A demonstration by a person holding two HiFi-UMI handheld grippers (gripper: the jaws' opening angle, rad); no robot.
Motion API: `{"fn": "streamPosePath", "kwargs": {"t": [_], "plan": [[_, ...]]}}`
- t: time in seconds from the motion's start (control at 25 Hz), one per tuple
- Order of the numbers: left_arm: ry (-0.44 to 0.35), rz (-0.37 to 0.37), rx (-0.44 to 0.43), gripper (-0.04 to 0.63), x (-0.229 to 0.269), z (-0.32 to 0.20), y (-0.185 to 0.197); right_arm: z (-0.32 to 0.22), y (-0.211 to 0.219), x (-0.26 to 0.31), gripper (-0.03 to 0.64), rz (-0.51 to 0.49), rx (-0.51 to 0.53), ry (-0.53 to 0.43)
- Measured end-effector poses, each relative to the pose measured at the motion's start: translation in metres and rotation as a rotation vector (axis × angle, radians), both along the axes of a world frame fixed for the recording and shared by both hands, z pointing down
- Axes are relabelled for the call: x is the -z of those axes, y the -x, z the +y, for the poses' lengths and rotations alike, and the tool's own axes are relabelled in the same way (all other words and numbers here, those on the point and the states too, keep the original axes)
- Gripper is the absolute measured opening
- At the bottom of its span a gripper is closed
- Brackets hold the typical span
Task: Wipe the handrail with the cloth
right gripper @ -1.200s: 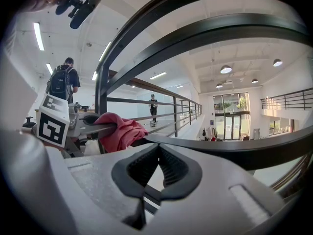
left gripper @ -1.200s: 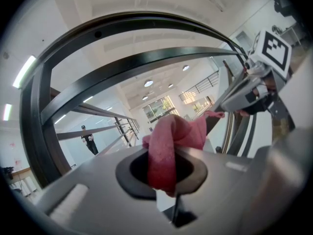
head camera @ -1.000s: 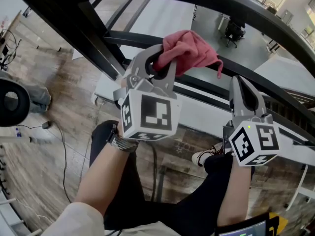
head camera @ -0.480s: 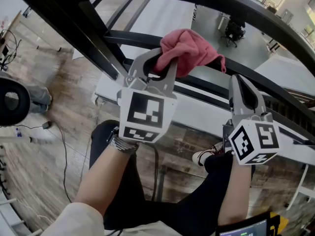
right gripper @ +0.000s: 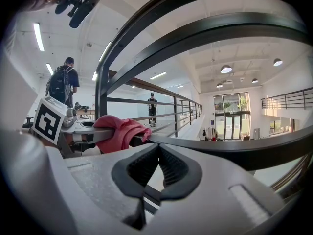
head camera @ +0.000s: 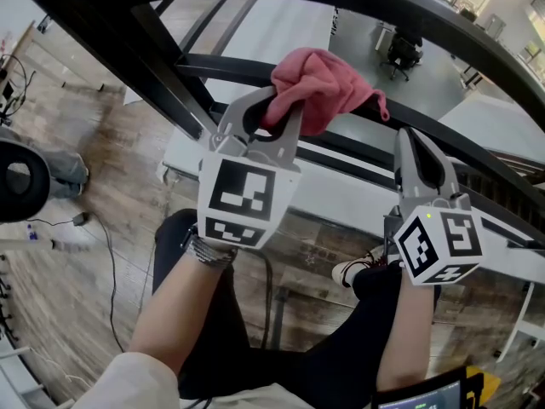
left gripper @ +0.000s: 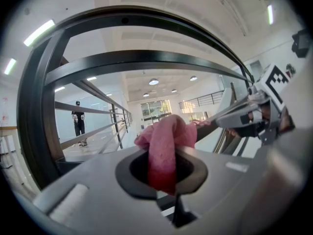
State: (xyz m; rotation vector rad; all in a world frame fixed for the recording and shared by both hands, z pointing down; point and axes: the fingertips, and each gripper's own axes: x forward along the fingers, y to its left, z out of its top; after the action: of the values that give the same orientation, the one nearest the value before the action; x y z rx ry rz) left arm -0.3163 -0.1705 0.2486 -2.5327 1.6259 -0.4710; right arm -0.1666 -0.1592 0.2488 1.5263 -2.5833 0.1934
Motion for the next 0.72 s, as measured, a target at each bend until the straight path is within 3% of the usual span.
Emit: {"fn": "streamPosePath", "kwargs": {"t": [0.72], "plan": [[0.055,0.013,-0.038,0.030,-0.0088,0.0024,-0.0066,0.0001,0.0020,0.0006,0.002,-0.002,0.005,0.001]]}}
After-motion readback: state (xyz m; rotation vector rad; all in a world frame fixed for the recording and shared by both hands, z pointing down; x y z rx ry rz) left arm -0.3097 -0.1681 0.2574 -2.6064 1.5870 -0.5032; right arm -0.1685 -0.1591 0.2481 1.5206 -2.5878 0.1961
